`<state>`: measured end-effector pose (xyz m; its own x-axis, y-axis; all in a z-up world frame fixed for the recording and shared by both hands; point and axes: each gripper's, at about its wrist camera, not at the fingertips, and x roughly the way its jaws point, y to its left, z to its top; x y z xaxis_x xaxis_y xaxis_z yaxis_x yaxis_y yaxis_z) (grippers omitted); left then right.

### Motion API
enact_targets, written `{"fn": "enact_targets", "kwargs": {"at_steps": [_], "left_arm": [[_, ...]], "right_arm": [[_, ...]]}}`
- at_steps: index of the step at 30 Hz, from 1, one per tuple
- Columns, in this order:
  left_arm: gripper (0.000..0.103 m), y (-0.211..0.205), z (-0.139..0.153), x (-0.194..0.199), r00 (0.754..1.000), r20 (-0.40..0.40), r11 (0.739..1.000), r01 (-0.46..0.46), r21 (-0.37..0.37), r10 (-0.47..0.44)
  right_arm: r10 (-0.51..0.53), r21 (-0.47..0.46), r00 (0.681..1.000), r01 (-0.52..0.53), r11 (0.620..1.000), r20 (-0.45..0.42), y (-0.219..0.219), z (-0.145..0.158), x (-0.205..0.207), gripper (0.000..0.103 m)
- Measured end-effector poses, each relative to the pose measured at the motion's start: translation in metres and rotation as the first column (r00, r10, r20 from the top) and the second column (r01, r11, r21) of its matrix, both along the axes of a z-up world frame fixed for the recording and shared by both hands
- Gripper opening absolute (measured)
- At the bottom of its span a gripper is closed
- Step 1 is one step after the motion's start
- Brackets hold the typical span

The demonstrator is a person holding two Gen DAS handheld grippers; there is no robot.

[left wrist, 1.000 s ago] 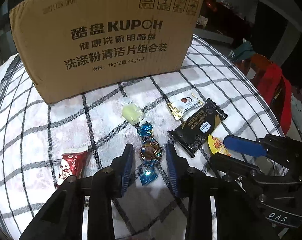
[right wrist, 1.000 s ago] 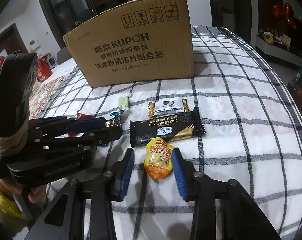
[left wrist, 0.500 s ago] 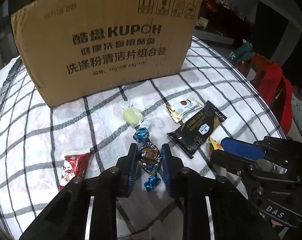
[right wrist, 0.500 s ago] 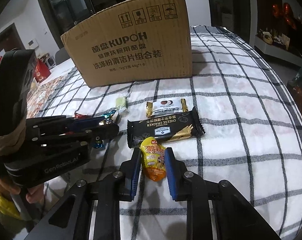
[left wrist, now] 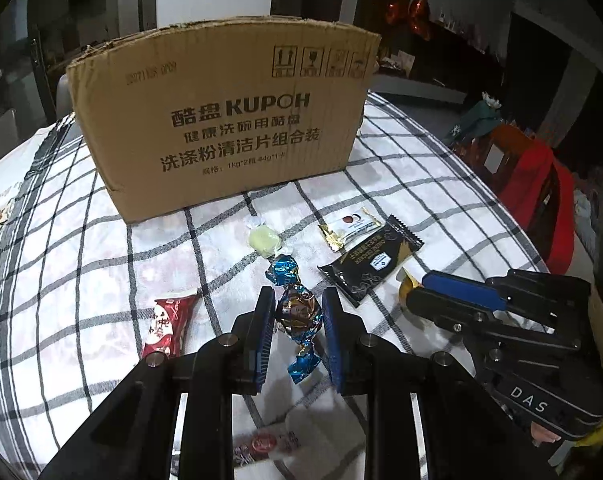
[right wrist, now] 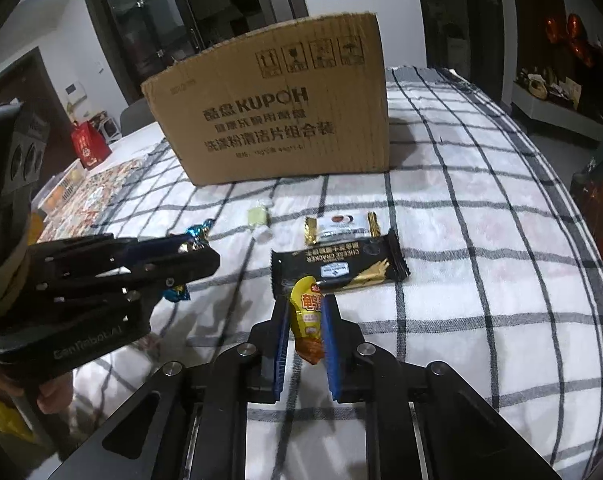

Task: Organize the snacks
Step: 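Carry both items over the box and open both tools to drop them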

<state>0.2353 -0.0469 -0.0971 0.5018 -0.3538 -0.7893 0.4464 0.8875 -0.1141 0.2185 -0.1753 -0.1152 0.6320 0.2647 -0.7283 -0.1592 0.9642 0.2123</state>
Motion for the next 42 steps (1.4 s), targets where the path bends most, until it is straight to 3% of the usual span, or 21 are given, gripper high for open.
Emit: {"fn": "enact_targets", "kwargs": {"at_steps": [17,27,32,42], "left_arm": [[0.024,0.012,0.060,-0.002,0.991,0.124,0.998,-0.043,-0.046,0.048],[0.024,0.017,0.103,0.016,0.973,0.219,0.996,-0.063,-0.071,0.077],[0.024,0.019,0.119,0.026,0.963,0.254,0.994,-0.068,-0.082,0.087],[0.024,0.022,0.143,0.058,0.950,0.292,0.992,-0.085,-0.089,0.107]], "right_arm": [[-0.004,0.064,0.989,-0.005,0.998,0.145,0.000,0.061,0.009,0.017],[-0.028,0.094,0.967,0.004,0.996,0.254,-0.001,0.107,0.027,0.017],[-0.030,0.101,0.956,0.001,0.995,0.293,-0.002,0.125,0.040,0.011],[-0.016,0.074,0.942,-0.010,0.997,0.335,0.003,0.146,0.062,0.009]]}}
